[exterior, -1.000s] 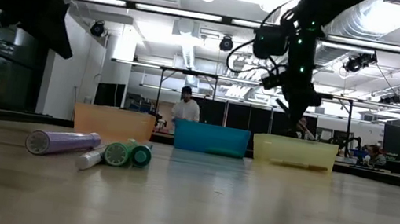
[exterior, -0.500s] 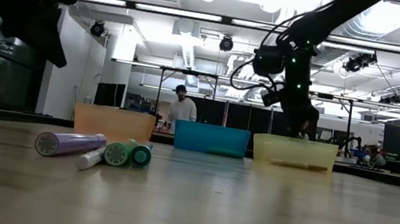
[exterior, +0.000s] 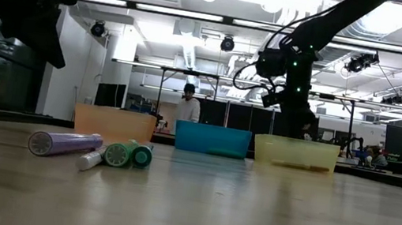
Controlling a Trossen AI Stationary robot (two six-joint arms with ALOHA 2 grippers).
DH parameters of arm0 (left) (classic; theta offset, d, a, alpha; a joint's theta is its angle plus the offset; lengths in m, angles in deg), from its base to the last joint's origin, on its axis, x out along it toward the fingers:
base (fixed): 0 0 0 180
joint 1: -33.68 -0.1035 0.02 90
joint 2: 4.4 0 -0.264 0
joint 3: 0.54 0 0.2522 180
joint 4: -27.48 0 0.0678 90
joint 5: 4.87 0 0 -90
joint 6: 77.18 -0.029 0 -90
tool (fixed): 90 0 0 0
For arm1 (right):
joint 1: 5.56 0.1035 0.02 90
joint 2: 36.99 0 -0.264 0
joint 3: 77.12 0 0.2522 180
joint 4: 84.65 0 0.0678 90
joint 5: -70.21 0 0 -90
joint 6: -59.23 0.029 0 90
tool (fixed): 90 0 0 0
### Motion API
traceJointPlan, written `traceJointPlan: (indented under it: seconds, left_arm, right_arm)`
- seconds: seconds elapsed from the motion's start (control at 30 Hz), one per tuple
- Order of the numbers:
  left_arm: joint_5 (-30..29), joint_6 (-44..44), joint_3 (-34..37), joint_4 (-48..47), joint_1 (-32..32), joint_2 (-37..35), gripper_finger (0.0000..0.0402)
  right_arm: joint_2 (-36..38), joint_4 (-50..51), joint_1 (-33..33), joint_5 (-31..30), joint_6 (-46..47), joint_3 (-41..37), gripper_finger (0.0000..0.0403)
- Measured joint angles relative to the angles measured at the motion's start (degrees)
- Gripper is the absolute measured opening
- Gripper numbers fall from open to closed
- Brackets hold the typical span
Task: Pick & Place Markers
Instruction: Put the light violet highlighter into the orange bin
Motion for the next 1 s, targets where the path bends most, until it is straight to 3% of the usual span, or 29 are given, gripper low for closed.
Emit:
traceJointPlan:
  seconds: [0.47,0.63,1.0]
  left_arm:
    - [-0.1,0.0,0.0,0.8,0.0,0.0,0.0017]
    - [-0.1,-0.1,0.0,2.5,0.0,0.0,0.0017]
    - [0.4,0.0,0.0,5.0,0.0,0.0,0.0017]
  right_arm:
    - [0.6,-1.9,1.8,0.6,22.7,0.0,0.0097]
    - [0.6,-1.6,2.9,5.4,29.2,1.3,0.0092]
    - [0.7,3.2,6.0,7.9,32.2,9.6,0.0083]
